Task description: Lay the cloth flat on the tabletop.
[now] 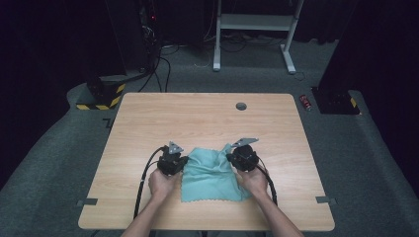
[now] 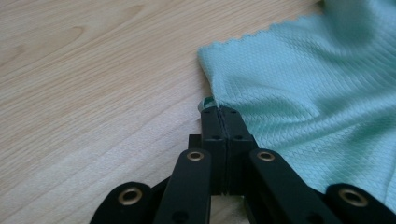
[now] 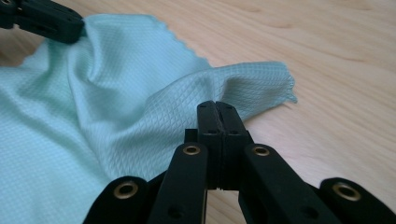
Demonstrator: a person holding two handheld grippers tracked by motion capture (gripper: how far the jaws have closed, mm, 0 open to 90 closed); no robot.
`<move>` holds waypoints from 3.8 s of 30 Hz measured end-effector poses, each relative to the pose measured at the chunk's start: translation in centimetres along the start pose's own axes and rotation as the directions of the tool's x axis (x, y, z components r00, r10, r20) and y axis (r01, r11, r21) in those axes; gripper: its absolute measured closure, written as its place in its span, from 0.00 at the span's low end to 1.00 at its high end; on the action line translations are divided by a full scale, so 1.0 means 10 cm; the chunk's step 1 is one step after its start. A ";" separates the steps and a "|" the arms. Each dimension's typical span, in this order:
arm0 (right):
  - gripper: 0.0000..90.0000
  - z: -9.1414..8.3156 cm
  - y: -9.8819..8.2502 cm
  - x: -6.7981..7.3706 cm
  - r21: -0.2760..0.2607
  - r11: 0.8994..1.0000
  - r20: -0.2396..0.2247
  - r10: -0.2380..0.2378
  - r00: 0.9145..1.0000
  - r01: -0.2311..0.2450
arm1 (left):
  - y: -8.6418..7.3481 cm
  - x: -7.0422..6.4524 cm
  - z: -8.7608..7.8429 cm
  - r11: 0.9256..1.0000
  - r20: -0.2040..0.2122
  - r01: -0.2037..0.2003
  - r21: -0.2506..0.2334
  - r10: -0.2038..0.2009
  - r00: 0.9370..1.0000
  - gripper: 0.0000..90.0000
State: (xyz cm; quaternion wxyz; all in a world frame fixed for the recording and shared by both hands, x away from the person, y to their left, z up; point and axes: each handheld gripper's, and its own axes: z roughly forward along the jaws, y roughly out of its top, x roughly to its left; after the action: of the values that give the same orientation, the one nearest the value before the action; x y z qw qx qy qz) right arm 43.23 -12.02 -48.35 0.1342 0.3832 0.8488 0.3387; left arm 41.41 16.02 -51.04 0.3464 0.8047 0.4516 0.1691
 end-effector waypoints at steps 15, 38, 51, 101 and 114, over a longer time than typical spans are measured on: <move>0.84 -0.03 -0.14 -0.23 0.036 0.998 0.050 0.054 0.997 -0.056 | 0.12 -0.03 0.13 0.999 -0.036 -0.034 0.031 0.035 0.999 0.98; 0.72 -0.06 -0.21 -0.32 -0.039 0.987 0.037 0.155 0.987 -0.154 | 0.41 -0.09 0.34 0.999 0.030 -0.046 0.015 0.046 0.998 1.00; 0.72 -0.04 -0.23 -0.29 -0.038 0.990 0.020 0.139 0.990 -0.138 | 0.38 -0.47 0.32 0.973 0.176 -0.226 0.042 0.215 0.961 0.91; 0.71 0.02 -0.31 -0.24 -0.018 0.993 0.017 0.117 0.993 -0.117 | 0.56 -0.44 0.45 0.981 0.103 -0.190 -0.035 0.192 0.976 0.98; 0.71 0.01 -0.30 -0.23 -0.026 0.993 0.011 0.115 0.993 -0.114 | 0.69 0.00 0.35 0.994 -0.009 -0.108 -0.028 0.108 0.994 0.99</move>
State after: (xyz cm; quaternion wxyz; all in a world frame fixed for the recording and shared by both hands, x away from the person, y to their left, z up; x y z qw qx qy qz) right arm 43.08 -15.11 -50.55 0.1248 0.4317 0.8201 0.3543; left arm 47.67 12.13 -48.63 0.3464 0.8222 0.4063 0.1971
